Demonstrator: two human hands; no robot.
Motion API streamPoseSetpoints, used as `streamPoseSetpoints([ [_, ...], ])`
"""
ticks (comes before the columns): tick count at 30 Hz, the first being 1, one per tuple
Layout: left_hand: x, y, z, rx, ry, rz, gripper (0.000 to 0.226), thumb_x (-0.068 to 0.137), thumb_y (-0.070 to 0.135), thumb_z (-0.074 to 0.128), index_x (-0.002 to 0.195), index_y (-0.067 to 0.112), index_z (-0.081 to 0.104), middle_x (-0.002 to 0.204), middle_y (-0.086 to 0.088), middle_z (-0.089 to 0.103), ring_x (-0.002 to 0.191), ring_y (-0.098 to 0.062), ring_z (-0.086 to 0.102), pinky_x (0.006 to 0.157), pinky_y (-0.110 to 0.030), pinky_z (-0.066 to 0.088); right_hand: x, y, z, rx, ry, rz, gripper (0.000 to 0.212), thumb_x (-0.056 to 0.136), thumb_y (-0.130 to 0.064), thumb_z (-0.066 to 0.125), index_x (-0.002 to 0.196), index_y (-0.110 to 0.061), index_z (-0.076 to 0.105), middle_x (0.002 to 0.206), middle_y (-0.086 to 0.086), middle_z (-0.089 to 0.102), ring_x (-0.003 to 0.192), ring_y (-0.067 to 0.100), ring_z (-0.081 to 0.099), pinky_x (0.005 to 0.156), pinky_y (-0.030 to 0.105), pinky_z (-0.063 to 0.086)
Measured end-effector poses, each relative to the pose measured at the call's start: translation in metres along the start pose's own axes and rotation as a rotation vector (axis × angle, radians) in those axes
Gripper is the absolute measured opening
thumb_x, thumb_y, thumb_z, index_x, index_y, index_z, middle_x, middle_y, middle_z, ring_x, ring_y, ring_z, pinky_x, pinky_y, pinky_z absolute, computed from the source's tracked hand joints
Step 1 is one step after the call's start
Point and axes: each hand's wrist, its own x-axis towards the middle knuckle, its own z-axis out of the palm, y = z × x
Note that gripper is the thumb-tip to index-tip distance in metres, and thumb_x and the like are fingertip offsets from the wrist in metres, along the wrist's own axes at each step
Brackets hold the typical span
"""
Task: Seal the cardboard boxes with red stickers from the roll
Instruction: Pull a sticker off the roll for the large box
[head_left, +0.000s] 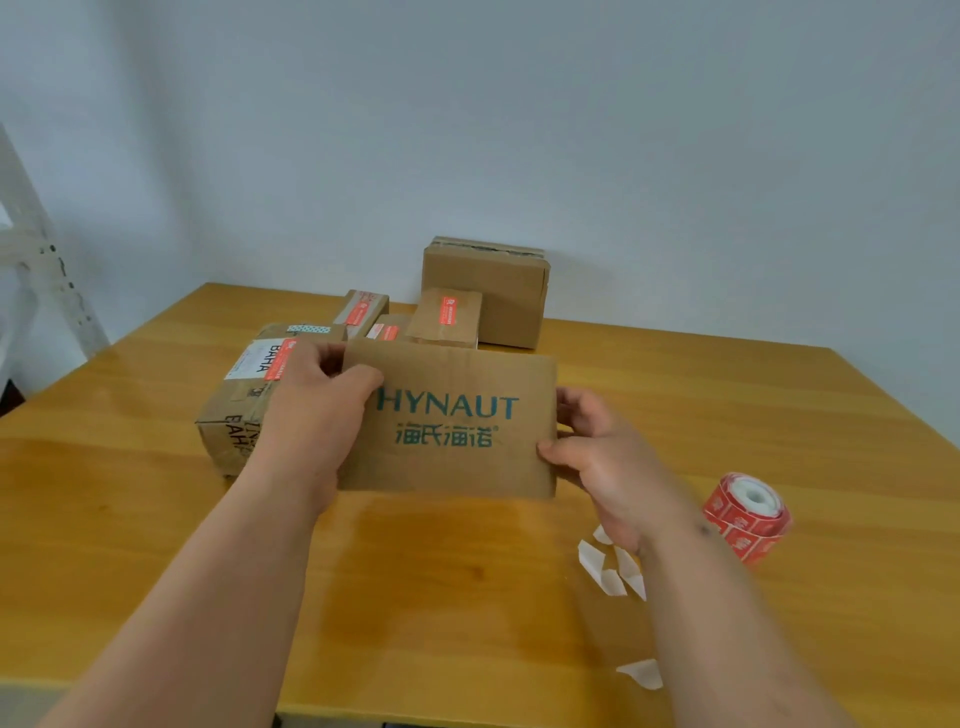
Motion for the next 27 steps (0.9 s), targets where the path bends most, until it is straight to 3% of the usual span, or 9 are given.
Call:
streamPoseSetpoints([
  [2, 0.002, 0.004, -0.006, 0.126, 0.055, 0.084, 0.028, 0.091, 0.011, 0.048, 0.112, 0.031, 0.053, 0.099, 0.005, 0.059, 0.086, -0.015, 0.056, 0.071, -0.038, 0.05, 0.0, -0.003, 0.008, -0.059, 0.009, -0.038, 0.064, 0.08, 0.003, 0.061, 0.132, -0.031, 0.043, 0.12, -0.014, 0.061, 0.106, 0.01, 0.06, 0.093, 0.039, 0.049],
  [4, 0.004, 0.003, -0.013, 0.28, 0.107, 0.137, 0.033, 0.092, 0.01, 0.041, 0.114, 0.03, 0.056, 0.095, 0.009, 0.058, 0.082, -0.014, 0.056, 0.066, -0.036, 0.049, -0.001, -0.004, 0.015, -0.127, -0.003, -0.046, 0.071, 0.08, -0.007, 0.067, 0.137, -0.035, 0.035, 0.116, -0.011, 0.061, 0.102, 0.009, 0.06, 0.083, 0.03, 0.046],
  [8, 0.007, -0.01, -0.018, 0.574, 0.049, 0.17, 0.02, 0.099, 0.028, 0.041, 0.102, 0.022, 0.06, 0.094, 0.0, 0.062, 0.079, -0.02, 0.059, 0.063, -0.036, 0.05, -0.004, -0.01, 0.032, -0.32, -0.08, -0.022, 0.072, 0.083, -0.028, 0.07, 0.142, -0.039, 0.03, 0.102, -0.006, 0.061, 0.093, 0.005, 0.058, 0.07, 0.02, 0.04],
  [11, 0.013, -0.018, -0.023, 0.751, 0.044, 0.237, 0.026, 0.094, 0.038, 0.054, 0.114, 0.023, 0.059, 0.115, 0.002, 0.054, 0.102, -0.02, 0.053, 0.081, -0.036, 0.049, -0.001, -0.011, 0.043, -0.431, -0.096, -0.014, 0.066, 0.089, -0.038, 0.063, 0.144, -0.04, 0.026, 0.105, -0.011, 0.056, 0.089, -0.002, 0.054, 0.062, 0.016, 0.038],
  [13, 0.016, -0.019, -0.026, 0.794, 0.058, 0.258, 0.026, 0.09, 0.039, 0.058, 0.112, 0.024, 0.059, 0.121, 0.001, 0.051, 0.112, -0.023, 0.049, 0.093, -0.041, 0.047, 0.003, -0.011, 0.05, -0.437, -0.079, -0.018, 0.058, 0.093, -0.04, 0.056, 0.144, -0.039, 0.028, 0.11, -0.013, 0.055, 0.087, -0.004, 0.052, 0.061, 0.014, 0.037],
  [18, 0.022, -0.019, -0.029, 0.916, 0.068, 0.269, 0.037, 0.091, 0.046, 0.053, 0.12, 0.024, 0.057, 0.131, 0.0, 0.051, 0.122, -0.026, 0.045, 0.1, -0.048, 0.044, 0.016, -0.013, 0.072, -0.433, -0.07, -0.037, 0.049, 0.097, -0.037, 0.049, 0.142, -0.038, 0.03, 0.118, -0.014, 0.053, 0.101, 0.007, 0.053, 0.069, 0.018, 0.041],
  [22, 0.034, -0.022, -0.025, 1.032, 0.079, 0.264, 0.051, 0.096, 0.046, 0.044, 0.142, 0.024, 0.042, 0.156, 0.003, 0.03, 0.148, -0.024, 0.014, 0.12, -0.048, 0.013, 0.032, -0.011, 0.086, -0.403, -0.042, -0.048, 0.047, 0.098, -0.035, 0.046, 0.142, -0.036, 0.03, 0.134, -0.012, 0.051, 0.112, 0.009, 0.054, 0.077, 0.019, 0.043],
  [24, 0.043, -0.023, -0.022, 1.078, 0.078, 0.253, 0.051, 0.1, 0.038, 0.037, 0.149, 0.024, 0.031, 0.161, 0.004, 0.014, 0.15, -0.021, -0.001, 0.121, -0.045, -0.003, 0.04, -0.01, 0.09, -0.394, -0.049, -0.045, 0.046, 0.099, -0.032, 0.044, 0.143, -0.036, 0.029, 0.139, -0.013, 0.047, 0.105, 0.004, 0.052, 0.073, 0.014, 0.041],
  [27, 0.051, -0.019, -0.014, 1.125, 0.059, 0.235, 0.055, 0.099, 0.026, 0.032, 0.152, 0.028, 0.019, 0.163, 0.009, 0.0, 0.149, -0.019, -0.01, 0.119, -0.046, -0.012, 0.051, -0.009, 0.086, -0.395, -0.063, -0.03, 0.046, 0.1, -0.021, 0.042, 0.142, -0.036, 0.031, 0.136, -0.016, 0.047, 0.085, -0.005, 0.053, 0.064, 0.011, 0.04],
])
